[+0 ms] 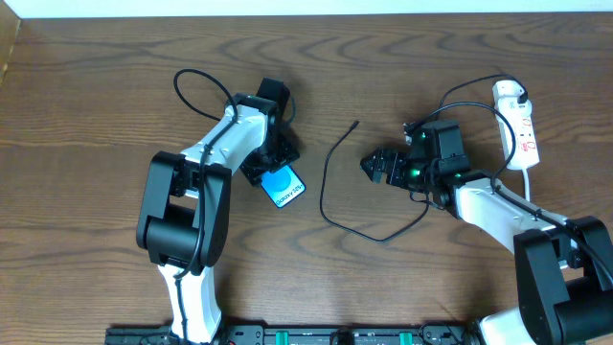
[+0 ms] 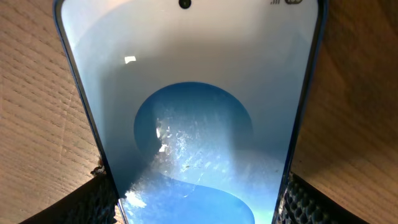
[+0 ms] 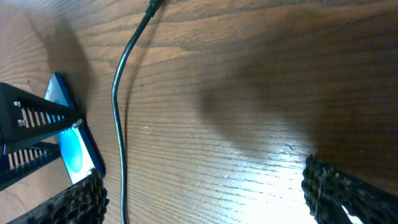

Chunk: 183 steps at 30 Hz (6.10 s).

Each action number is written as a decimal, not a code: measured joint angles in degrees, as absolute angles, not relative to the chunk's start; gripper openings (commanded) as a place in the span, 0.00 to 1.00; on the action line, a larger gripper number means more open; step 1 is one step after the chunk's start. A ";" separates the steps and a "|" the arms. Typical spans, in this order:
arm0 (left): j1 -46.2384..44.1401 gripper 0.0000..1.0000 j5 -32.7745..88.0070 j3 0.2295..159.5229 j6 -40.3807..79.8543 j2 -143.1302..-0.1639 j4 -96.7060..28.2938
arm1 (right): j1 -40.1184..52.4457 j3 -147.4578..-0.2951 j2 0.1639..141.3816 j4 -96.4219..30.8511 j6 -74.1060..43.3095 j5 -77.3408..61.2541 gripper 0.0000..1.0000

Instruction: Plug charger to phone and switch on socket

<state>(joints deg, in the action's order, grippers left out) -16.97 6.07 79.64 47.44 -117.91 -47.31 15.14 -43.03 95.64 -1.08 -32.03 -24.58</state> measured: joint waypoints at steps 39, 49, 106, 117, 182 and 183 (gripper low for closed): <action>-5.72 0.65 42.59 77.47 62.41 -111.61 -44.40 | 15.14 -43.03 95.64 -0.75 -32.08 -24.47 0.99; -5.72 0.64 52.10 77.47 73.17 -111.59 -38.09 | 15.14 -43.03 95.64 -0.73 -32.08 -24.38 0.99; -5.78 0.64 53.80 77.47 81.21 -111.59 -30.85 | 15.27 -51.48 95.61 1.30 -32.84 -37.85 0.71; -7.16 0.64 53.63 77.47 81.21 -111.59 -30.83 | 21.28 -58.61 95.64 -1.48 -32.86 -34.41 0.68; -10.28 0.66 54.96 77.49 73.73 -110.74 -25.08 | 13.78 -58.81 100.14 6.35 -47.55 -33.06 0.01; -10.28 0.66 55.16 77.47 71.90 -110.74 -22.94 | 13.45 -58.81 100.14 7.03 -48.14 -33.41 0.01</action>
<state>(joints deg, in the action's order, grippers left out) -10.28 55.16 77.47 71.90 -110.74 -22.94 13.45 -58.81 100.14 7.03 -48.14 -33.41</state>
